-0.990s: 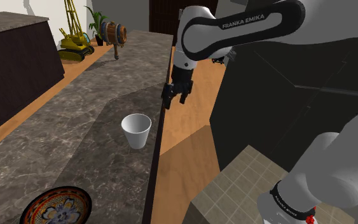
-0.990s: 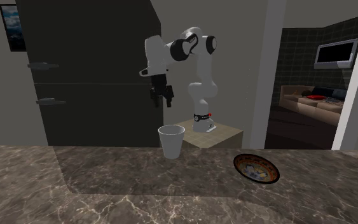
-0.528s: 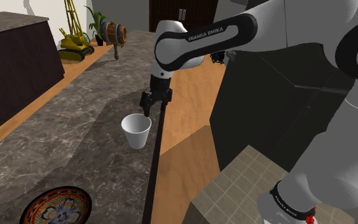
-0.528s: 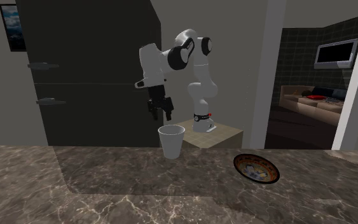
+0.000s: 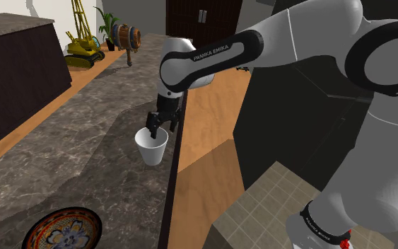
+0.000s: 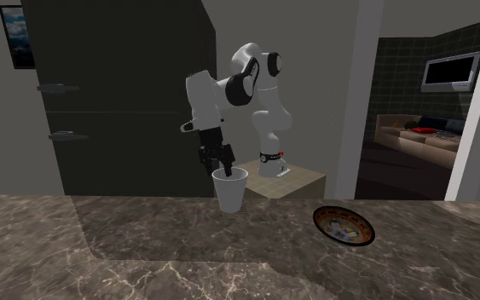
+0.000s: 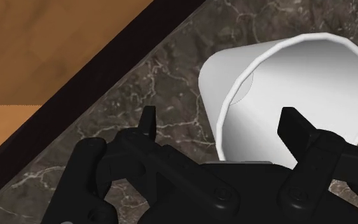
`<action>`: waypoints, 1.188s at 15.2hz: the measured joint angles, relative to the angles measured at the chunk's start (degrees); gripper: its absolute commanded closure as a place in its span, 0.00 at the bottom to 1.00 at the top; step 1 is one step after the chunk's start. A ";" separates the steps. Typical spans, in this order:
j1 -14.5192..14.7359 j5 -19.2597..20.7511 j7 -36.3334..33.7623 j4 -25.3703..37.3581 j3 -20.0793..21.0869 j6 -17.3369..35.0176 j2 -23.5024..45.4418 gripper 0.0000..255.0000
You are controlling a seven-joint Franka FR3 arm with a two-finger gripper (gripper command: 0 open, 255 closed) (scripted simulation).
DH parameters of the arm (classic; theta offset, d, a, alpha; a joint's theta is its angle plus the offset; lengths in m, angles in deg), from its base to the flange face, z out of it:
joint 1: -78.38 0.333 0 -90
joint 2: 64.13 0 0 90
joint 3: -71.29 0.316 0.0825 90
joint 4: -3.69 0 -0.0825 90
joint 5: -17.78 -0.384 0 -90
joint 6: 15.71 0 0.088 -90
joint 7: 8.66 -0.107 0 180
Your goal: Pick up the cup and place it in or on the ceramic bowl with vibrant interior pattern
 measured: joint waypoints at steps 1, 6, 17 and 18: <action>0.08 -0.04 0.08 -0.51 0.05 0.84 0.33 0.00; 0.19 -0.01 0.12 -0.63 0.06 1.73 1.08 0.00; 0.19 -0.01 0.13 -0.64 0.06 1.75 1.10 1.00; 0.19 -0.01 0.13 -0.64 0.06 1.75 1.10 1.00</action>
